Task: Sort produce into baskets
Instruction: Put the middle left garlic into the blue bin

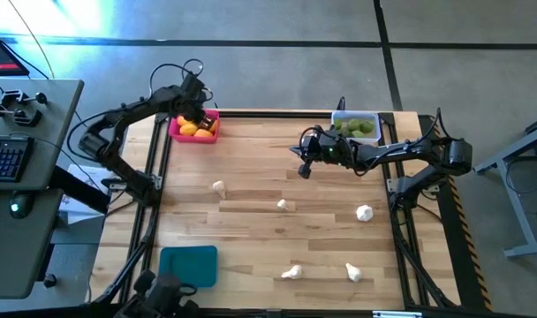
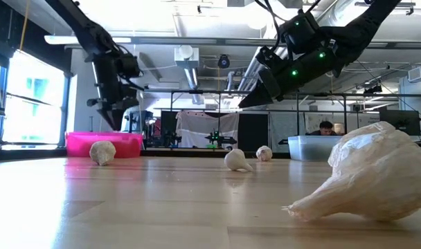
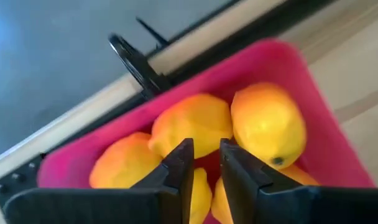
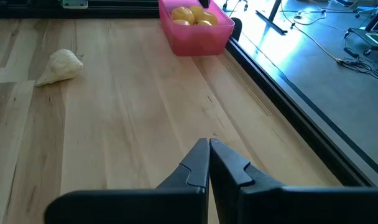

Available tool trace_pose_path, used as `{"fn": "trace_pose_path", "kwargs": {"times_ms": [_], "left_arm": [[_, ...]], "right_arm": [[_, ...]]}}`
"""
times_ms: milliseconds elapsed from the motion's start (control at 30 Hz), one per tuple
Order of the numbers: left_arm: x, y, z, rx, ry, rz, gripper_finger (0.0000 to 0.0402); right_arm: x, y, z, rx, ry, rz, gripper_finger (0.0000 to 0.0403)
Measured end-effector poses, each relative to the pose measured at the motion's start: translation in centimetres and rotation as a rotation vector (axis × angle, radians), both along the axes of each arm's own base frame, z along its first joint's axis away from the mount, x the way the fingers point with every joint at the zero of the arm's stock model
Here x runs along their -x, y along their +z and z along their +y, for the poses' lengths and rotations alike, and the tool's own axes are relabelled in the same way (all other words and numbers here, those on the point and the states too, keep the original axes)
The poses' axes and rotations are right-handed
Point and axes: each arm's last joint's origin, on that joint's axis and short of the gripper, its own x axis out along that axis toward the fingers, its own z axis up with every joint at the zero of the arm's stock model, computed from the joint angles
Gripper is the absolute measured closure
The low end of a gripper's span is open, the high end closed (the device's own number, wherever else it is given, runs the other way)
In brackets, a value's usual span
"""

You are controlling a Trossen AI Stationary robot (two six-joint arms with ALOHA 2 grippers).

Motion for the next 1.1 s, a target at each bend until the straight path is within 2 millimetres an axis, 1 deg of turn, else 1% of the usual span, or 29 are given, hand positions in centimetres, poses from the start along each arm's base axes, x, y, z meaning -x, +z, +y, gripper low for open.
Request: {"fn": "trace_pose_path", "kwargs": {"times_ms": [167,300,400,500,633,800,967,1100], "left_arm": [[-0.1,2.2,-1.1,-0.100,-0.025,-0.070,0.0363],[-0.4,2.7,-2.8,-0.194,-0.105,-0.223,0.0385],[-0.9,2.5,-4.3,-0.276,-0.187,-0.355,0.0398],[-1.5,2.3,-5.9,-0.369,-0.257,-0.445,0.0400],[-2.1,2.0,-7.9,-0.486,-0.342,-0.542,0.0401],[-2.6,1.2,-10.2,-0.582,-0.436,-0.649,0.0401],[-3.1,-0.1,-12.0,-0.562,-0.621,-0.758,0.0401],[-3.4,-1.2,-13.5,-0.428,-0.825,-0.818,0.0401]], "right_arm": [[0.0,0.1,0.0,-0.001,-0.002,-0.005,0.0403],[0.3,1.3,0.1,-0.017,-0.015,-0.058,0.0403],[0.6,2.2,0.2,-0.015,-0.019,-0.088,0.0403],[0.9,2.5,0.2,-0.010,-0.053,-0.082,0.0403],[1.2,2.2,0.0,-0.067,-0.092,-0.061,0.0403],[1.4,1.7,0.1,-0.171,-0.140,-0.054,0.0403],[1.3,1.4,0.7,-0.237,-0.152,-0.042,0.0402],[1.1,1.2,1.7,-0.245,-0.121,-0.016,0.0394]]}}
